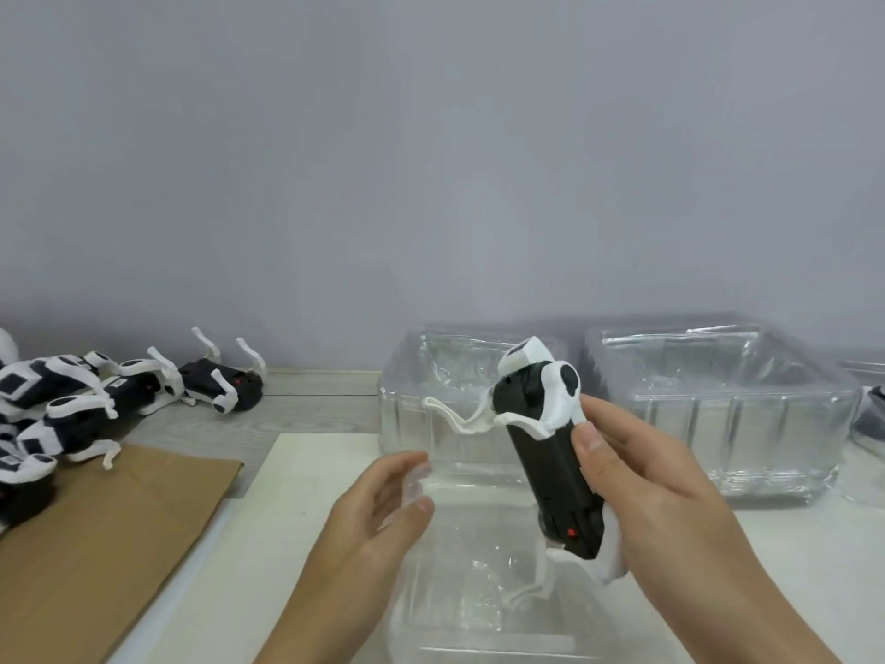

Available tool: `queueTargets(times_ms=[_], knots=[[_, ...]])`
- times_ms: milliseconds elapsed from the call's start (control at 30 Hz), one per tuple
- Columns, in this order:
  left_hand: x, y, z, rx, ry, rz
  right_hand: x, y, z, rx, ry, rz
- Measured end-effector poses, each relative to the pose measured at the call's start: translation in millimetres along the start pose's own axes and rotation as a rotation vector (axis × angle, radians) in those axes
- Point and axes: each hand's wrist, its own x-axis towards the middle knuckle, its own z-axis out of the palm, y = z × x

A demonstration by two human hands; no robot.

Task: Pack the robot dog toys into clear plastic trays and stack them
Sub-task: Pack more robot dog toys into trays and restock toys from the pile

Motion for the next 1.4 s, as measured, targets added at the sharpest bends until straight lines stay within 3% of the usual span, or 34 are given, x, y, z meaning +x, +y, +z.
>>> queueTargets(times_ms=[233,367,567,733,1100,1400], knots=[[0,2,5,-0.013,0.033,-0.028,-3,-1,9,-0.404,-0.073,-0.014],[-1,3,7,0.030,0.055,-0.017,-6,-8,7,-0.554,-0.013,-0.183],[-2,5,8,0.013,0.040,-0.030,-6,-20,-5,-0.775,-0.129,-0.284],[-1,4,9,-0.007,0.032,-0.045,-4,-10,2,-0.866,-0.246,-0.232],[0,3,13,0.008,0.081,-0.057,-5,11,8,-0.913,-0.286,-0.145],[2,-2,14,-0.181,0.064,-0.101,-8,6,22,-0.916,-0.213,-0.171]])
